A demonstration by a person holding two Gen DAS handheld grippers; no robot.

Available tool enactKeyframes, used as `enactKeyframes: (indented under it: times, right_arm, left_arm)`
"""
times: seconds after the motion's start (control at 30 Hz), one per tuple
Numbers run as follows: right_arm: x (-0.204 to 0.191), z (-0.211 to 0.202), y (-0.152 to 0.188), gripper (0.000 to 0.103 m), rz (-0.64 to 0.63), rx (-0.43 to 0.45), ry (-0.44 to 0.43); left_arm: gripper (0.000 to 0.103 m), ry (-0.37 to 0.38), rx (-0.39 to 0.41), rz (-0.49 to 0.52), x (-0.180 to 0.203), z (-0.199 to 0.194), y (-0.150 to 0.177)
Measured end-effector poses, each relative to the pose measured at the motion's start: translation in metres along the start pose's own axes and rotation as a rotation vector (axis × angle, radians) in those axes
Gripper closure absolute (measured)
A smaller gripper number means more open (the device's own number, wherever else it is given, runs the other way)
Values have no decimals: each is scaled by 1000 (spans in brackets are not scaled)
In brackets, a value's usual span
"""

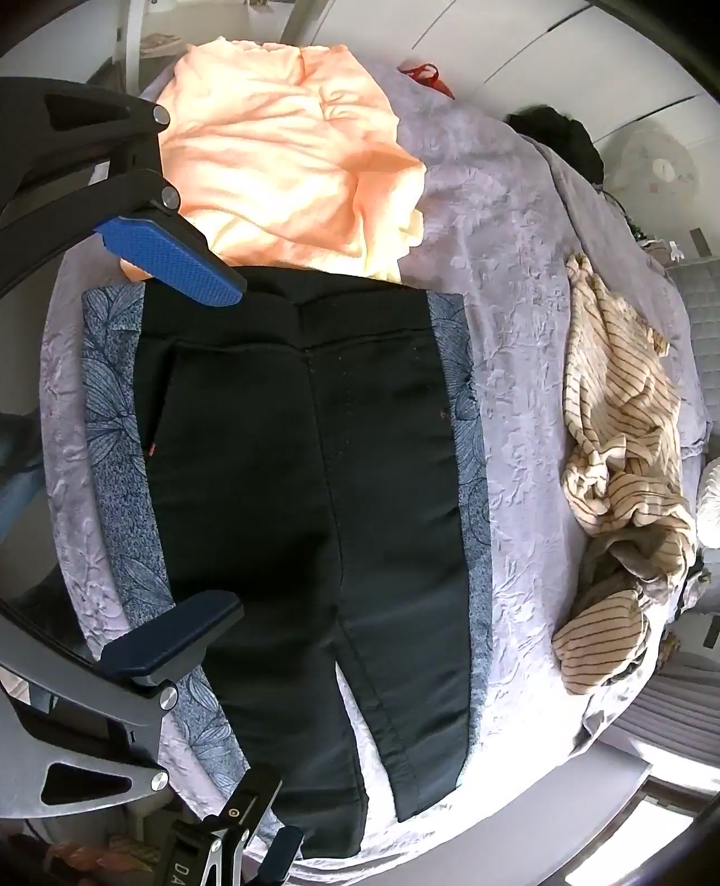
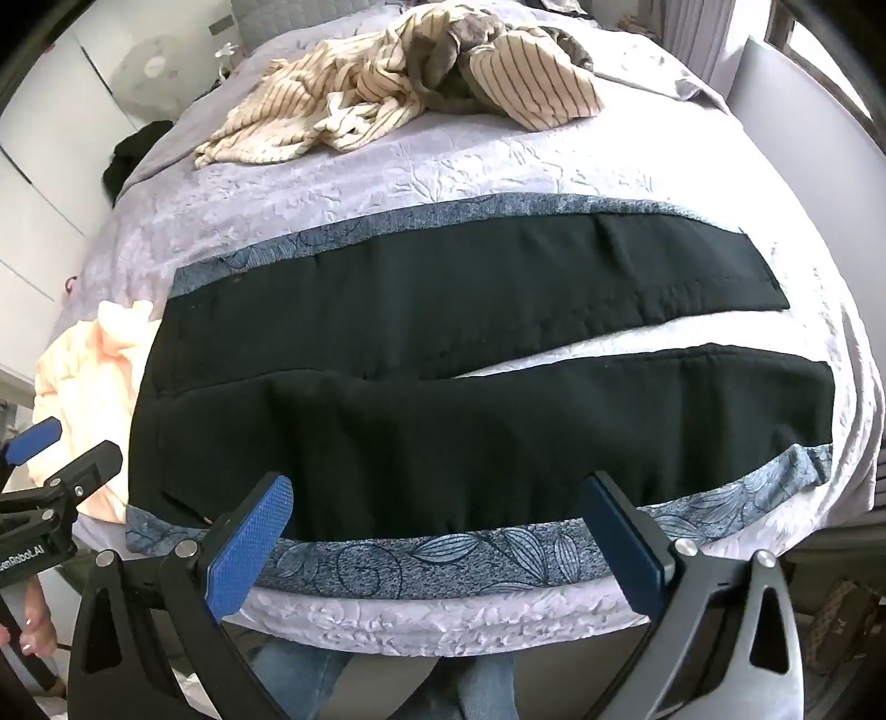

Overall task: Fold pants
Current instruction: 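Position both grippers over the patterned band of the black pants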

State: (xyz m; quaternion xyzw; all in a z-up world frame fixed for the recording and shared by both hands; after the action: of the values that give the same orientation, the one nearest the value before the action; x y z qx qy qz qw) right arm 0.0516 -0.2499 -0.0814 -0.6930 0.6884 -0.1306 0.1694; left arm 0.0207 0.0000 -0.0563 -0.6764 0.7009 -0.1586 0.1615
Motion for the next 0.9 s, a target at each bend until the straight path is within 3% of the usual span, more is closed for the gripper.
enactKeyframes:
  times: [0.27,0.3,0.6,0.9]
  right_arm:
    - [5,-6,3,0,9,-2,-1]
    - [2,2,7,0,22,-41,-31]
    - [1,0,9,0,19,-87,-39]
    - [-1,3,3,0,11,-32,-50]
  left_arm:
    - [0,1,-2,-3,-1,0,1]
    - [0,1,-2,-4,0,0,1]
    - [0,3,17,1,0,0,4]
    - [0,-8,3,8,-2,-1,2]
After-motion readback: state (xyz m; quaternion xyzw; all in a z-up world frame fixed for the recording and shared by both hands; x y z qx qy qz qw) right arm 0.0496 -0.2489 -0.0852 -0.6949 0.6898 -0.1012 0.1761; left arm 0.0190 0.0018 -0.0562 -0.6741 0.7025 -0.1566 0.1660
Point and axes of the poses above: each gripper's, at about its wrist camera, not at the fingertips, and z roughly the way its jaws point, x to its right, y to its underside, the point moved 6 cm from there along z, roughly the way its jaws point, and after that the axes turned 6 degrees about x, right-handed, at the moved point
